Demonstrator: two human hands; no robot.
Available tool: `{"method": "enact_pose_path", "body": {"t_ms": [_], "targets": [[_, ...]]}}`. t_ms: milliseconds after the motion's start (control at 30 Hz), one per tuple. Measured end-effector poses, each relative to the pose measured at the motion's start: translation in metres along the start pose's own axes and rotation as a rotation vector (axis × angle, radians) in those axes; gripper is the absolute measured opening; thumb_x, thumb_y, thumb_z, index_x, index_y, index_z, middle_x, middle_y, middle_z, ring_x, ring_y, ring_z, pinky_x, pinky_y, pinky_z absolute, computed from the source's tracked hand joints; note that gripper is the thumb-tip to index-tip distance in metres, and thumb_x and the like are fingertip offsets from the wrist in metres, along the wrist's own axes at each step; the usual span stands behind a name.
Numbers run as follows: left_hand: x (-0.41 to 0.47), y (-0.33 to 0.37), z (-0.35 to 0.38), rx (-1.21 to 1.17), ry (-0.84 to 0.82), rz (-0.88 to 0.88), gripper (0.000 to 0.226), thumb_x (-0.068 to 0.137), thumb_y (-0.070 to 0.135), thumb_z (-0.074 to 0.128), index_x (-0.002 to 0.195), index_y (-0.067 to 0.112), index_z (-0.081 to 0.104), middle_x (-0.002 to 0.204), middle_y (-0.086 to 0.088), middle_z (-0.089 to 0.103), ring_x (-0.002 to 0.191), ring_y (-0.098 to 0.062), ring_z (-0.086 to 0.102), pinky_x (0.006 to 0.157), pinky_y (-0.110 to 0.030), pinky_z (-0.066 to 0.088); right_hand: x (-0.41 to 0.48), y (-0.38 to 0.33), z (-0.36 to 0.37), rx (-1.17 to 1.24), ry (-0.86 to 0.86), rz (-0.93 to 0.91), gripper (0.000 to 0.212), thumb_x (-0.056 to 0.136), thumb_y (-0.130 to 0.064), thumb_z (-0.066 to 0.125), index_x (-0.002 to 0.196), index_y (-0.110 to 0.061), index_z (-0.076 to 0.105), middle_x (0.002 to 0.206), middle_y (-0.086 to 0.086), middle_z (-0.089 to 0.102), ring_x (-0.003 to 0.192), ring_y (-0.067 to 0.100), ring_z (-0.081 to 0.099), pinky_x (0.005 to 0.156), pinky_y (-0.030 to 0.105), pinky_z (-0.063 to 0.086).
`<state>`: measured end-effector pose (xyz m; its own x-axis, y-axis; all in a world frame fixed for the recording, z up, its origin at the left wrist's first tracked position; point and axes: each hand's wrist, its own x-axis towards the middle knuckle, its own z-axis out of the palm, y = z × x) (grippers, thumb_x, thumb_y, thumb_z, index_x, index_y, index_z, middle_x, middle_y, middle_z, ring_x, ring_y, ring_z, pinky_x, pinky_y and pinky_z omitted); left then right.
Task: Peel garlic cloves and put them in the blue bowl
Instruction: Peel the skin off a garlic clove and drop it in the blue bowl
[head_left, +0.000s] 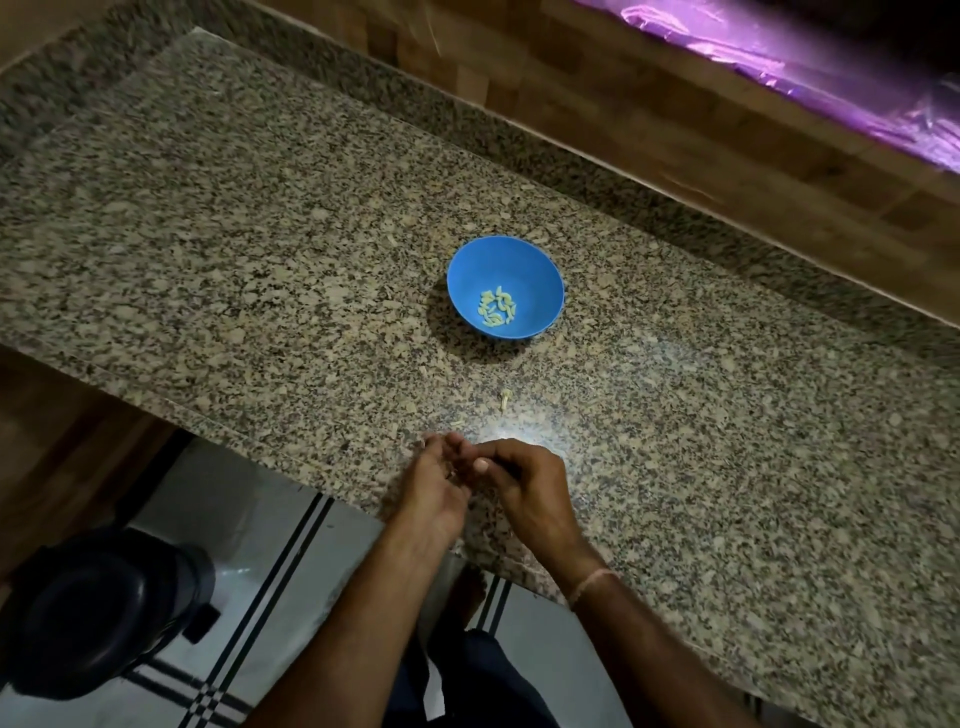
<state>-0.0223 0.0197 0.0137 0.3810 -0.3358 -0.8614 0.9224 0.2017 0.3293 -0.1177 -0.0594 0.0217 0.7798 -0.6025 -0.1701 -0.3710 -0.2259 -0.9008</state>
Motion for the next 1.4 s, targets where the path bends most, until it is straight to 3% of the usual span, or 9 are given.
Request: {"method": "enact_pose_path", "body": {"t_ms": [133, 300, 433, 633, 767, 833, 900, 1033, 1400], "targets": [[0.006, -0.003, 0.01, -0.068, -0.022, -0.041, 0.039, 0.112, 0.025, 0.041, 0.076, 0.015, 0.052, 0.067, -0.001, 0.053, 0.059, -0.012, 0.048, 0.047, -0.019, 0.045, 0.007, -0.001, -0.023, 0.116, 0.092, 0.026, 0.016, 0.093, 0.001, 0.072, 0.103, -0.009, 0.08, 0.097, -0.003, 0.08, 0.092, 0.011, 0.075, 0.082, 0.03, 0.062], [0.008, -0.002, 0.0, -0.039, -0.011, -0.008, 0.041, 0.112, 0.03, 0.041, 0.074, 0.017, 0.051, 0.059, 0.001, 0.05, 0.053, -0.011, 0.044, 0.045, -0.019, 0.037, 0.068, 0.023, -0.027, -0.555, 0.015, -0.262, 0.037, 0.098, -0.004, 0.064, 0.13, -0.021, 0.069, 0.139, 0.001, 0.061, 0.125, 0.017, 0.054, 0.101, 0.038, 0.052], [0.009, -0.005, -0.01, -0.05, 0.042, 0.033, 0.036, 0.11, 0.033, 0.047, 0.08, 0.014, 0.057, 0.065, -0.001, 0.057, 0.059, -0.012, 0.052, 0.049, -0.021, 0.048, 0.083, 0.043, -0.027, -0.811, -0.102, -0.424, 0.014, 0.097, -0.014, 0.064, 0.108, -0.016, 0.071, 0.116, 0.003, 0.065, 0.107, 0.029, 0.055, 0.074, 0.04, 0.05], [0.0, -0.026, 0.005, -0.08, 0.044, 0.118, 0.035, 0.111, 0.03, 0.043, 0.098, 0.007, 0.066, 0.088, -0.009, 0.069, 0.082, -0.019, 0.067, 0.075, -0.029, 0.055, 0.04, 0.031, -0.035, -0.189, -0.013, -0.27, 0.012, 0.089, -0.005, 0.078, 0.089, -0.016, 0.076, 0.088, -0.009, 0.067, 0.085, 0.007, 0.063, 0.076, 0.02, 0.049], [-0.01, -0.04, 0.022, -0.271, -0.016, 0.057, 0.043, 0.111, 0.036, 0.041, 0.097, 0.003, 0.065, 0.08, -0.012, 0.069, 0.06, -0.016, 0.068, 0.054, -0.024, 0.056, 0.017, 0.013, -0.039, -0.087, -0.175, -0.378, 0.016, 0.092, -0.012, 0.077, 0.106, -0.019, 0.08, 0.106, -0.013, 0.075, 0.102, 0.003, 0.068, 0.089, 0.031, 0.057], [-0.011, -0.045, 0.023, -0.352, 0.0, 0.047, 0.038, 0.109, 0.033, 0.047, 0.09, 0.004, 0.063, 0.077, -0.009, 0.066, 0.064, -0.015, 0.065, 0.06, -0.024, 0.058, 0.013, 0.023, -0.055, -0.1, -0.107, -0.407, 0.021, 0.098, -0.016, 0.07, 0.118, -0.019, 0.076, 0.12, -0.013, 0.072, 0.116, 0.004, 0.065, 0.097, 0.036, 0.056], [-0.008, -0.046, 0.018, -0.4, 0.035, 0.049, 0.033, 0.108, 0.028, 0.049, 0.084, 0.008, 0.06, 0.073, -0.006, 0.063, 0.064, -0.014, 0.062, 0.057, -0.022, 0.056, 0.008, 0.048, -0.075, -0.286, -0.093, -0.357, 0.037, 0.106, -0.033, 0.057, 0.14, -0.021, 0.064, 0.146, -0.005, 0.06, 0.137, 0.012, 0.053, 0.109, 0.043, 0.05], [-0.005, -0.04, -0.002, -0.383, 0.073, 0.135, 0.035, 0.109, 0.031, 0.047, 0.079, 0.013, 0.054, 0.07, -0.002, 0.057, 0.06, -0.012, 0.055, 0.048, -0.021, 0.048, -0.019, 0.103, -0.097, -0.92, -0.292, -0.291, 0.087, 0.105, -0.068, 0.026, 0.165, -0.016, -0.009, 0.173, 0.004, -0.017, 0.16, 0.023, -0.017, 0.129, 0.054, -0.004], [-0.021, -0.044, -0.027, -0.403, 0.076, 0.264, 0.04, 0.11, 0.036, 0.044, 0.076, 0.016, 0.052, 0.066, 0.001, 0.054, 0.058, -0.01, 0.054, 0.049, -0.02, 0.046, 0.014, 0.077, -0.057, -0.803, -0.453, -0.457, 0.069, 0.111, -0.051, 0.026, 0.166, -0.027, -0.008, 0.172, -0.001, -0.02, 0.159, 0.022, -0.019, 0.127, 0.06, -0.002]]}}
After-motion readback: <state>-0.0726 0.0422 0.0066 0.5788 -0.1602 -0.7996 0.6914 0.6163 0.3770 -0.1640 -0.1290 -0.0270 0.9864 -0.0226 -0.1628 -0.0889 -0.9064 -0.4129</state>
